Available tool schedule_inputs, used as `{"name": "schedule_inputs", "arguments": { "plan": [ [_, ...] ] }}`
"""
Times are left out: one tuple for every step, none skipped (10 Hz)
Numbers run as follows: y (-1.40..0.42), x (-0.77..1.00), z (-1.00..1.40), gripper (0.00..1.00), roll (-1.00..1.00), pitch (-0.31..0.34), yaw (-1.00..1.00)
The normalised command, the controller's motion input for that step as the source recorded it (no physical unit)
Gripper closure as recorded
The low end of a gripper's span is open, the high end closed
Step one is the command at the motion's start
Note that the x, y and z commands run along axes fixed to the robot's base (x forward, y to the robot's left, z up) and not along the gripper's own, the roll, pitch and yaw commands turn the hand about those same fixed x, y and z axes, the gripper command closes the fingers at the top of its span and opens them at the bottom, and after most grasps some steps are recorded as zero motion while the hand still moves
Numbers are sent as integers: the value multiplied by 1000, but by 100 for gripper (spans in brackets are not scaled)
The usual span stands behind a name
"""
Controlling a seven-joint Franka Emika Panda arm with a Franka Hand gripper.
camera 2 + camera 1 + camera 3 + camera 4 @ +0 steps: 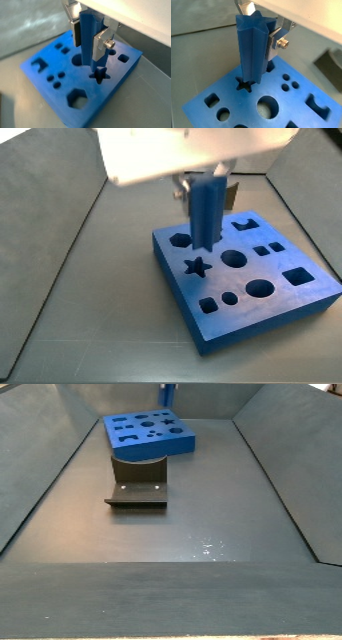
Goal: Pick up the star object. Move up. Move to above the board. Insert the star object.
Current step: Insert the star object.
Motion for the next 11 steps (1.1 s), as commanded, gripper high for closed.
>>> {"name": "schedule_inputs", "arguments": {
  "plan": [
    [-177,0,-254,100,-40,-106,600],
    [-66,0,-149,100,0,-57,0],
    [-460,51,-791,100,40,-89,3],
    [-383,109,-474,100,203,0,-14],
    [0,14,0,100,37,46,0],
    [69,0,0,100,-17,0,0],
    [360,83,0,100,-200,0,360],
    [229,14,0,100,-154,0,211],
    [0,34,0,100,0,0,0],
    [-11,0,0,100,11,0,0],
    [-46,-154,-89,100,180,0,-483]
  ]
}}
